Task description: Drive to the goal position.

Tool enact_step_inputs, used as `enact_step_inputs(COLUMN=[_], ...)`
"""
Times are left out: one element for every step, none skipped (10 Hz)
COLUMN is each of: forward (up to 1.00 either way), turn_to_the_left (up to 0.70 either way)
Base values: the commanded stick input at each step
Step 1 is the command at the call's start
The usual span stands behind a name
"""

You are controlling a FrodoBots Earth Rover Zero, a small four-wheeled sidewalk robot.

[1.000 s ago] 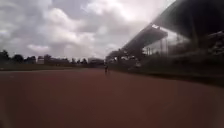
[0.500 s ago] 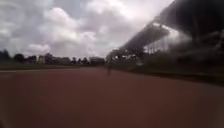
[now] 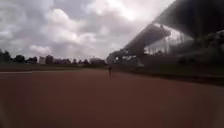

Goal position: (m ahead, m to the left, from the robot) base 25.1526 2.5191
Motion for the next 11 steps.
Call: enact_step_inputs(forward=[0.70,0.70,0.70,0.70,0.70,0.70,0.70,0.70,0.70,0.70,0.70], turn_to_the_left=[0.00,0.00,0.00,0.00,0.00,0.00,0.00,0.00,0.00,0.00,0.00])
